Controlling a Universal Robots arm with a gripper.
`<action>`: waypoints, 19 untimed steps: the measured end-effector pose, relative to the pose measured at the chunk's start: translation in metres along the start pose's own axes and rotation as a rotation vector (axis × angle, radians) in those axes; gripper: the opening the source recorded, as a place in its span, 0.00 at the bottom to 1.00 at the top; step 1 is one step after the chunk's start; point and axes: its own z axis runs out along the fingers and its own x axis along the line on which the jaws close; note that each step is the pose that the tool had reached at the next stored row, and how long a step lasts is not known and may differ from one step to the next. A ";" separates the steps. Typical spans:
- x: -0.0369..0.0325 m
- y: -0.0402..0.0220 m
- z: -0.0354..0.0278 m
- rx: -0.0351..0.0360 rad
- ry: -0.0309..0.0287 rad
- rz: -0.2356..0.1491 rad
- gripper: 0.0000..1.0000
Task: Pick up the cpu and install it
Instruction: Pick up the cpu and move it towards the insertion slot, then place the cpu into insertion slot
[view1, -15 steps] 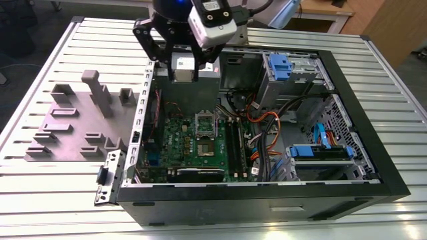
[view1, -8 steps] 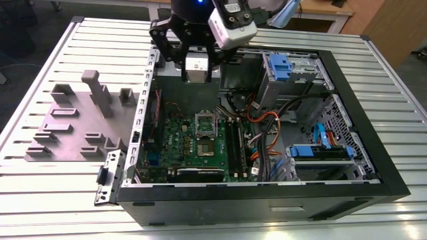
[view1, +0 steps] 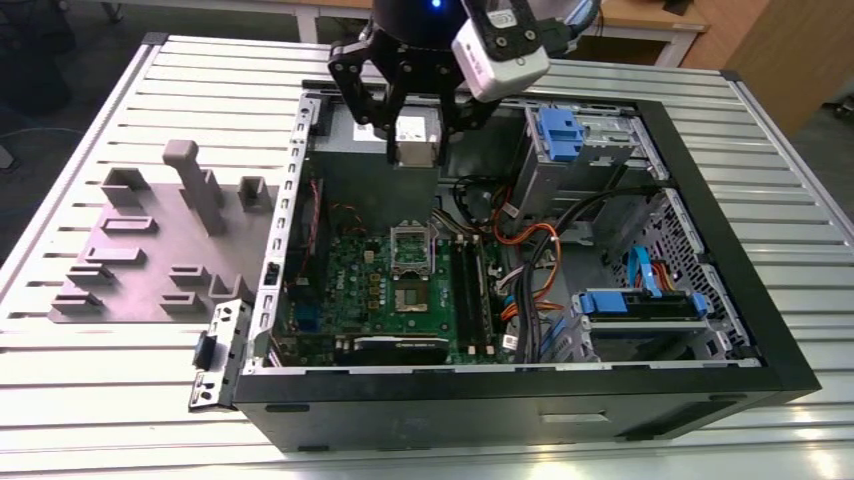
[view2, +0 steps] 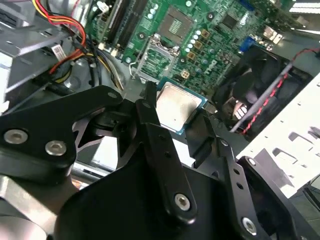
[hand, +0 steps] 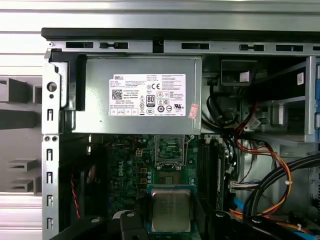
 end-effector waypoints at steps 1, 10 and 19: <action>-0.0021 0.0000 0.0000 -0.0001 -0.0001 0.000 0.47; -0.0076 0.0001 0.0002 0.0001 0.0001 0.000 0.47; -0.0076 -0.0015 0.0030 0.0000 0.0000 0.000 0.47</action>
